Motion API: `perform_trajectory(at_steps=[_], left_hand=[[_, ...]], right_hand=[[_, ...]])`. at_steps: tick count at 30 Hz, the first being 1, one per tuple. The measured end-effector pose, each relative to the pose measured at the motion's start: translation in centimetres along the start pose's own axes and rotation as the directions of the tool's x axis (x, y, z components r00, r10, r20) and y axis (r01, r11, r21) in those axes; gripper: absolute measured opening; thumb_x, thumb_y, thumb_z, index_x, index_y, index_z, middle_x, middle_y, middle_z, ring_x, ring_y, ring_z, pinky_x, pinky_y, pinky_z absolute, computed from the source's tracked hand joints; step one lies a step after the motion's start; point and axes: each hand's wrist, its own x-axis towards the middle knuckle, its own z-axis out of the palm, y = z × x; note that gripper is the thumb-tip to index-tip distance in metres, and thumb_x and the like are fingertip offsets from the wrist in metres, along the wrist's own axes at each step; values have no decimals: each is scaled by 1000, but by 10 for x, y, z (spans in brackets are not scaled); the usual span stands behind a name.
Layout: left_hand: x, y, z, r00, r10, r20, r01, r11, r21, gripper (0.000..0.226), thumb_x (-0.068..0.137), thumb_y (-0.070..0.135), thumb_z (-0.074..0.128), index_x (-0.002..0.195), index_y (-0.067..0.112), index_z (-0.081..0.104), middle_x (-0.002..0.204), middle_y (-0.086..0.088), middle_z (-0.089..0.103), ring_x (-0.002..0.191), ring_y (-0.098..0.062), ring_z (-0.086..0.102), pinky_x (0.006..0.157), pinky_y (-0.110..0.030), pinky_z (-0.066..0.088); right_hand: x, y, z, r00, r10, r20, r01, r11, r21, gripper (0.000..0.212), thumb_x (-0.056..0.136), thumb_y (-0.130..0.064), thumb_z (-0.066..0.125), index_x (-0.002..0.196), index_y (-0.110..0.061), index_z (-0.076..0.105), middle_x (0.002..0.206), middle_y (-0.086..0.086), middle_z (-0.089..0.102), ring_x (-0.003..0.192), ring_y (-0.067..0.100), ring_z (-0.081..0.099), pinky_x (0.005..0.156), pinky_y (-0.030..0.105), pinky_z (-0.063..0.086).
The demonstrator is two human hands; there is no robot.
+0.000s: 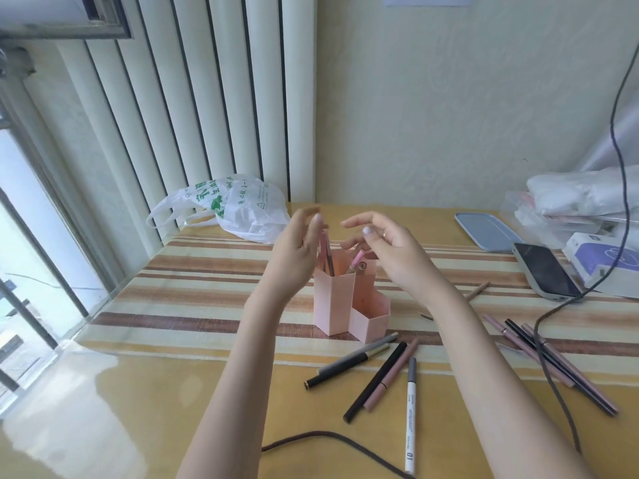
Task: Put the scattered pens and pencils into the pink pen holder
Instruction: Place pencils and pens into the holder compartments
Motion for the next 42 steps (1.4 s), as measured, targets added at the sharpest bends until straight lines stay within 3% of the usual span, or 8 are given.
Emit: perform_trajectory(at_steps=[4,6,9,14,17,24,33,42], left_hand=[[-37,-7,1,943,47,-331,20,980,198,35,91,-2,39,124,7,40,114,-6,50,106,-26,53,81,-27,37],[-59,-9,1,918,51,-394,70,956,285,25,89,4,46,113,8,41,107,-6,49,95,-27,53,72,-28,36],[-90,-11,2,983,-56,-173,134,863,486,31,86,40,57,97,16,41,92,3,54,80,-21,53,55,-29,33],[-107,-22,10,906,-302,297,105,840,532,45,73,47,72,104,23,50,103,8,50,94,-14,49,77,-29,44],[-106,-26,23,910,-275,312,38,802,596,38,80,33,69,111,17,53,113,-2,52,100,-20,50,83,-30,45],[-99,-10,33,827,-371,423,-12,740,673,36,88,22,61,119,7,50,120,-10,54,94,-23,51,74,-28,45],[-99,-4,39,796,-377,474,-13,772,636,27,98,22,42,107,3,59,96,-10,56,82,-23,48,69,-30,38],[-98,-10,38,835,-342,431,112,873,475,13,87,14,63,98,8,65,93,-15,71,61,-15,60,71,-36,57]], right_hand=[[-23,5,-5,1000,10,-22,-9,998,59,31,101,-6,32,115,-19,56,108,4,66,96,7,66,90,26,53],[-33,10,-7,998,4,-66,-2,1000,25,30,99,-4,37,112,-23,57,116,-5,62,108,2,61,92,22,50],[-50,20,-8,991,8,-135,-22,995,-100,18,94,-6,48,97,-22,55,106,-11,61,98,3,59,83,16,45],[-74,32,-10,993,122,-4,-115,923,-368,20,87,-8,59,76,-25,59,80,-12,60,72,6,53,68,21,41],[-85,44,-11,946,293,136,-179,826,-535,28,86,-4,59,83,-32,64,93,-8,65,81,8,56,70,21,44],[-97,52,-14,950,308,58,-215,776,-593,29,84,-17,66,108,-30,57,88,-17,52,79,2,50,58,15,36],[-101,59,-22,912,409,21,-330,764,-554,56,80,-32,73,130,-23,50,118,-7,53,100,8,50,82,23,39],[-101,61,-15,950,309,-36,-287,824,-489,12,78,-26,74,88,-26,68,83,-11,57,78,7,51,58,20,34]])
